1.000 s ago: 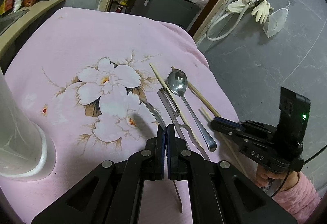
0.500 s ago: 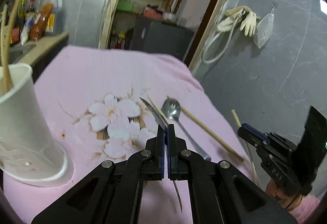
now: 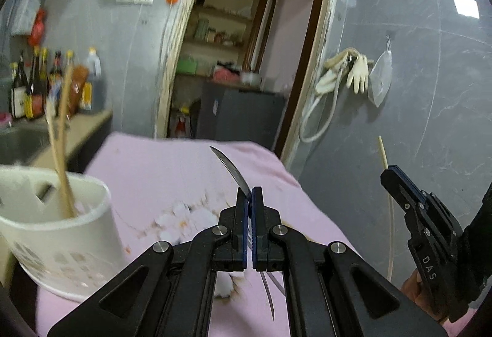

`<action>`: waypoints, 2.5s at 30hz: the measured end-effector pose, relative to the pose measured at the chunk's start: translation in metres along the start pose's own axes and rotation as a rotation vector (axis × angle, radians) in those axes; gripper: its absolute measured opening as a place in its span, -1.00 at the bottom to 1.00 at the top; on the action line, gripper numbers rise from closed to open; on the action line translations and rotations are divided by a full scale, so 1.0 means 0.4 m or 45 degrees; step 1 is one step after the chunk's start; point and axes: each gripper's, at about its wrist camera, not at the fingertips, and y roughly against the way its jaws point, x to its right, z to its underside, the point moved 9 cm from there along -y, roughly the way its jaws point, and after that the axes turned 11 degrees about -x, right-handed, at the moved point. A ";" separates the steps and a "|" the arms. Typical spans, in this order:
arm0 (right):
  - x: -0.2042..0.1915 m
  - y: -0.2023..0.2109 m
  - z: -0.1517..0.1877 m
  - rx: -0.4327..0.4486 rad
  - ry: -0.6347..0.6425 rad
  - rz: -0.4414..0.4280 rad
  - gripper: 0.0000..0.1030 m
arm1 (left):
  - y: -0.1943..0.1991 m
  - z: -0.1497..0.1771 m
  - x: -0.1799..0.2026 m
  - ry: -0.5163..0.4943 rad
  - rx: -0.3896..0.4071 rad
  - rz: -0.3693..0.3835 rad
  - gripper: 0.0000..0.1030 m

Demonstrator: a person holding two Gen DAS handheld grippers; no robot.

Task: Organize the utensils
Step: 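Lift the knife with the left tool while the right tool lifts the chopstick, then carry the knife in the left tool while the right tool carries the chopstick to the caddy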

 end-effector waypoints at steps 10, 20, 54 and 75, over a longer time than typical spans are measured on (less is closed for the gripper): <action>-0.106 -0.011 -0.153 0.209 -0.039 -0.109 -0.95 | 0.146 -0.083 -0.050 -0.090 0.212 -0.145 -1.00; -0.280 -0.040 -0.316 0.376 -0.076 -0.311 -0.95 | 0.314 -0.165 -0.233 0.017 0.367 -0.329 -1.00; -0.430 -0.270 -0.308 0.331 -0.347 -0.526 -0.94 | 0.270 -0.068 -0.571 0.236 0.382 -0.732 -1.00; -0.453 -0.295 -0.263 0.227 -0.281 -0.540 -0.94 | 0.232 -0.024 -0.561 0.222 0.283 -0.701 -1.00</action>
